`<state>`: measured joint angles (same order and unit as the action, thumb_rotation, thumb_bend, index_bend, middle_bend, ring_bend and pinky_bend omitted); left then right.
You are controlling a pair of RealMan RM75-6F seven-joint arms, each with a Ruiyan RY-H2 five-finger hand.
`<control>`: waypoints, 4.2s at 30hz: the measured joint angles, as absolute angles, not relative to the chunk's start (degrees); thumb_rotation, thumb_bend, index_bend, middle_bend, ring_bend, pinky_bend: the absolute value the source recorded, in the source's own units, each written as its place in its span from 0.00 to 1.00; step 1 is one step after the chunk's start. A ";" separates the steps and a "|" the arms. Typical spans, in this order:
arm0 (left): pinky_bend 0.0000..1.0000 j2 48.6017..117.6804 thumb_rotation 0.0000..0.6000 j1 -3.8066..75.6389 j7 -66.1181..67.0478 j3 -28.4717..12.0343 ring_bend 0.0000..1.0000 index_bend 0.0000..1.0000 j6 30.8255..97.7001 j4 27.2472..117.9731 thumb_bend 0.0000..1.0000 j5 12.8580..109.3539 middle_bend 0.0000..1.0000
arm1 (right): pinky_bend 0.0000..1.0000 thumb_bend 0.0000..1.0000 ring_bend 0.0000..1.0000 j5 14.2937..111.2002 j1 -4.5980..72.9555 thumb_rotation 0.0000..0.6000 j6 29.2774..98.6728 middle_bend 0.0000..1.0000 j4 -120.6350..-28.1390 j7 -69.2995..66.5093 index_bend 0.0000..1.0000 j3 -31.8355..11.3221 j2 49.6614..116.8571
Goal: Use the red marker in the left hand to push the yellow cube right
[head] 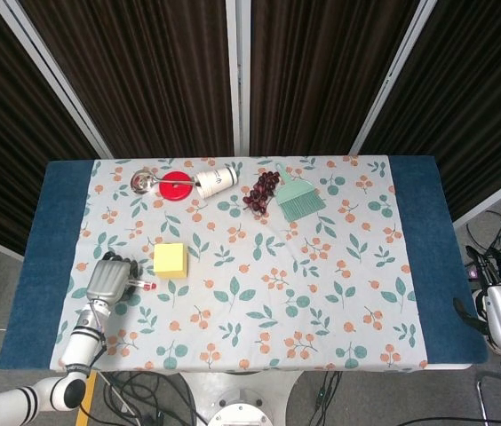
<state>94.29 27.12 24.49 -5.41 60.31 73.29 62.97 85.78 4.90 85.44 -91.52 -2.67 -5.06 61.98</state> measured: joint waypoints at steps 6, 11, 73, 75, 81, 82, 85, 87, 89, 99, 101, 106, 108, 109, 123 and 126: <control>0.21 94.43 1.00 27.04 24.44 -5.31 0.40 0.55 60.31 73.11 0.36 63.01 0.59 | 0.12 0.20 0.01 85.60 4.82 1.00 85.46 0.16 -91.50 -2.66 0.03 -5.05 61.99; 0.21 94.63 1.00 27.02 24.39 -5.25 0.41 0.55 60.39 72.78 0.36 63.22 0.60 | 0.12 0.20 0.01 85.46 4.89 1.00 85.36 0.16 -91.55 -2.65 0.03 -5.15 61.92; 0.45 96.31 1.00 32.94 -15.69 -0.91 0.50 0.65 60.11 45.27 0.47 87.40 0.68 | 0.12 0.20 0.01 85.63 3.92 1.00 86.86 0.16 -92.78 -1.85 0.03 -5.08 61.24; 0.45 96.91 1.00 33.63 -15.81 -0.93 0.50 0.65 59.92 45.19 0.47 87.72 0.68 | 0.12 0.20 0.01 85.54 3.90 1.00 86.78 0.16 -92.74 -1.87 0.03 -5.07 61.27; 0.45 98.18 1.00 35.66 -15.29 -1.43 0.50 0.65 58.74 45.35 0.47 87.94 0.68 | 0.12 0.20 0.01 85.38 3.90 1.00 86.60 0.16 -92.56 -1.96 0.03 -5.09 61.33; 0.45 98.35 1.00 35.98 -15.09 -1.54 0.50 0.65 58.49 45.39 0.47 87.92 0.68 | 0.12 0.20 0.01 85.35 3.90 1.00 86.61 0.16 -92.56 -1.98 0.03 -5.11 61.32; 0.45 98.93 1.00 36.97 -14.45 -1.99 0.50 0.65 57.71 45.60 0.47 87.71 0.68 | 0.12 0.20 0.01 85.24 3.73 1.00 86.73 0.16 -92.48 -2.04 0.03 -5.10 61.27; 0.45 99.28 1.00 37.59 -13.99 -2.31 0.50 0.65 57.26 45.84 0.47 87.51 0.68 | 0.12 0.20 0.01 85.16 3.58 1.00 86.82 0.16 -92.39 -2.15 0.03 -5.04 61.26; 0.45 99.57 1.00 38.22 -13.39 -2.62 0.50 0.65 56.76 46.14 0.48 87.30 0.68 | 0.12 0.20 0.01 85.08 3.50 1.00 86.85 0.16 -92.32 -2.26 0.03 -5.03 61.25; 0.45 101.70 1.00 42.08 -10.41 -4.70 0.50 0.65 53.67 47.11 0.48 85.83 0.68 | 0.12 0.20 0.01 85.13 3.08 1.00 87.15 0.16 -91.95 -2.68 0.03 -4.89 61.19; 0.45 102.26 1.00 42.97 -9.82 -5.19 0.50 0.65 53.04 47.07 0.48 85.49 0.68 | 0.12 0.20 0.01 85.06 3.17 1.00 87.05 0.16 -91.95 -2.71 0.03 -5.00 61.18; 0.45 103.38 1.00 45.08 -8.65 -6.31 0.50 0.65 51.43 46.86 0.48 84.66 0.68 | 0.12 0.20 0.01 84.89 3.07 1.00 86.96 0.17 -91.75 -2.83 0.03 -4.98 61.19; 0.45 103.91 1.00 45.96 -8.26 -6.89 0.50 0.65 50.82 46.78 0.48 84.18 0.68 | 0.12 0.20 0.01 84.89 2.97 1.00 87.06 0.17 -91.60 -2.99 0.03 -4.95 61.26; 0.45 104.15 1.00 46.29 -8.13 -7.15 0.50 0.65 50.58 46.75 0.48 83.92 0.68 | 0.12 0.20 0.01 84.88 2.95 1.00 87.07 0.17 -91.56 -3.05 0.03 -4.96 61.27; 0.45 102.04 1.00 43.88 -5.80 -6.70 0.50 0.65 50.97 47.68 0.48 81.16 0.68 | 0.12 0.20 0.01 85.15 3.45 1.00 86.40 0.17 -90.64 -4.18 0.03 -5.13 61.64; 0.45 101.31 1.00 43.03 -4.74 -6.28 0.50 0.65 51.59 48.79 0.48 80.84 0.68 | 0.12 0.20 0.01 85.38 3.65 1.00 86.29 0.17 -90.18 -4.72 0.03 -5.15 62.02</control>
